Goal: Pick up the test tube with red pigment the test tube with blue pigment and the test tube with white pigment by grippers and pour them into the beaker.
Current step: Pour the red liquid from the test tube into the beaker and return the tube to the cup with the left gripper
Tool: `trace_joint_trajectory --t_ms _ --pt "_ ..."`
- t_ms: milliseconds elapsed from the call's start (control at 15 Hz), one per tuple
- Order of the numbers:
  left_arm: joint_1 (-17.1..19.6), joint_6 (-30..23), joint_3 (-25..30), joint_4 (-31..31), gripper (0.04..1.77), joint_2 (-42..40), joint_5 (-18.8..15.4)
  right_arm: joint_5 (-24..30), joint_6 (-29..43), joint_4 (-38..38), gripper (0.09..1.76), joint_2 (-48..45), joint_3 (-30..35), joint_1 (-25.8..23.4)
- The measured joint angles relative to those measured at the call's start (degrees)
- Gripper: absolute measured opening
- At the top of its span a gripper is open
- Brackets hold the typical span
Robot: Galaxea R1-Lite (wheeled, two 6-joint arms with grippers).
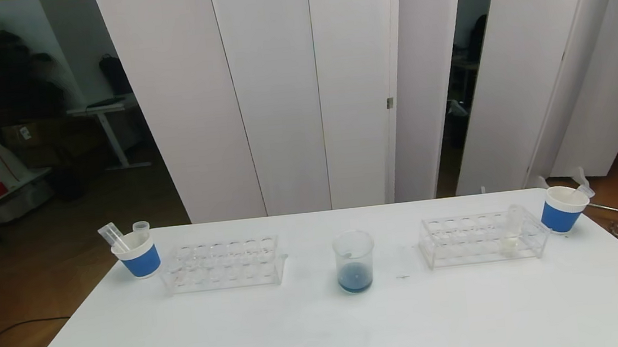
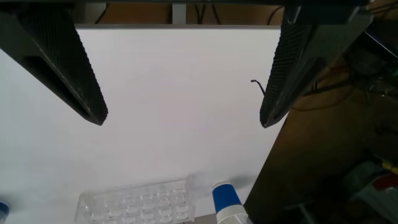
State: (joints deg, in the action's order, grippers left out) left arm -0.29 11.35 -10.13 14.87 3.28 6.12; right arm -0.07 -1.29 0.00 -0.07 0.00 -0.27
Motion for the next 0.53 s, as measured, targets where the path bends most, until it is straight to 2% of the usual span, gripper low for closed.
trace_joint_trajectory --t_ms 133,267,400,533 --pt "0.0 -0.7 1.0 -0.5 1.75 -2.0 -0.4 0.0 0.0 0.0 1.75 0.0 0.0 0.0" --pt "-0.1 -4.0 1.6 -2.0 1.75 -2.9 -0.7 0.0 0.0 0.0 1.75 0.0 0.0 0.0" --pt "-0.1 -5.4 3.6 -6.0 1.75 -3.2 -2.2 0.0 0.0 0.0 1.75 0.0 0.0 0.0" --pt "-0.1 -6.2 5.6 -9.5 1.75 -3.4 -5.3 0.0 0.0 0.0 1.75 0.0 0.0 0.0"
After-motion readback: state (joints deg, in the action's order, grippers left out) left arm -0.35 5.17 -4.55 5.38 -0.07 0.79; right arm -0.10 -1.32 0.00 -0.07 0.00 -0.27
